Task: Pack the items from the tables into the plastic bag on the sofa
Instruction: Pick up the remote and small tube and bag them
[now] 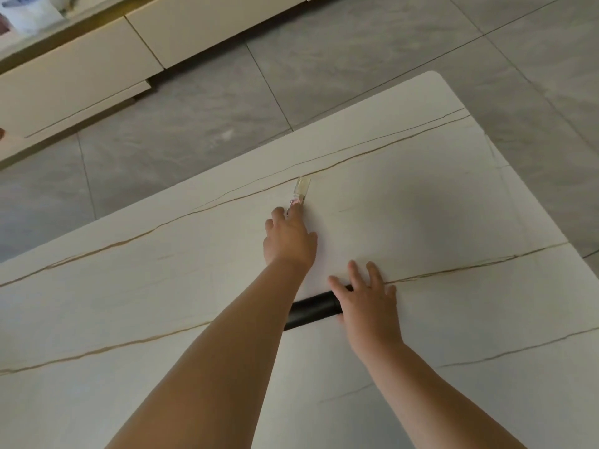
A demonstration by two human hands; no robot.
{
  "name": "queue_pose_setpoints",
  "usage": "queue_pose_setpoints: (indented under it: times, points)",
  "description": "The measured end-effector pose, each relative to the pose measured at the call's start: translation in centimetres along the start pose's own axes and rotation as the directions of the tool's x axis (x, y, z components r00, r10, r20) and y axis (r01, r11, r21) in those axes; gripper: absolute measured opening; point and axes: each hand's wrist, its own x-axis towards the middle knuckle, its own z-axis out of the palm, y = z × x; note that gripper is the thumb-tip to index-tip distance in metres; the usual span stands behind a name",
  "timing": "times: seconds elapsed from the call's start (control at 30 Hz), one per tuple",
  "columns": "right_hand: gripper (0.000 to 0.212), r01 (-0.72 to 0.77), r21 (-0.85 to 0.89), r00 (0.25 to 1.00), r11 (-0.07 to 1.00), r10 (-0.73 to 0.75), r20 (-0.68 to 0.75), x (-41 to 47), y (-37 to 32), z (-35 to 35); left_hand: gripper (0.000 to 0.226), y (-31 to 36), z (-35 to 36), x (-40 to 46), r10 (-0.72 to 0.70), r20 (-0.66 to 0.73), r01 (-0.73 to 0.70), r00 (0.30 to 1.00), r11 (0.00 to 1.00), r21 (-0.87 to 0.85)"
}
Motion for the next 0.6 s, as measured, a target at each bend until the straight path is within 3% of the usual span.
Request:
queue_pose_setpoints:
  times: [0.27, 0.43, 0.6]
  points:
    - [0.063, 0.013, -0.021, 0.999, 1.000, -0.013, 0.033, 0.2, -0.1, 0.0, 0.038, 1.1, 0.1, 3.7, -0.062, -0.098, 0.072, 0.993, 0.992, 0.103]
    - [0.064, 0.014, -0.052, 0.999, 0.999, -0.011, 0.049, 0.1, -0.1, -0.1, 0.038, 0.7, 0.2, 3.4, -0.126, -0.032, 0.126, 0.992, 0.992, -0.002]
    - [0.045, 0.019, -0.080, 0.999, 0.997, -0.015, 0.042, -0.1, -0.1, -0.3, 0.035, -0.8, 0.5, 0.3, -0.133, 0.031, 0.134, 0.991, 0.991, -0.017]
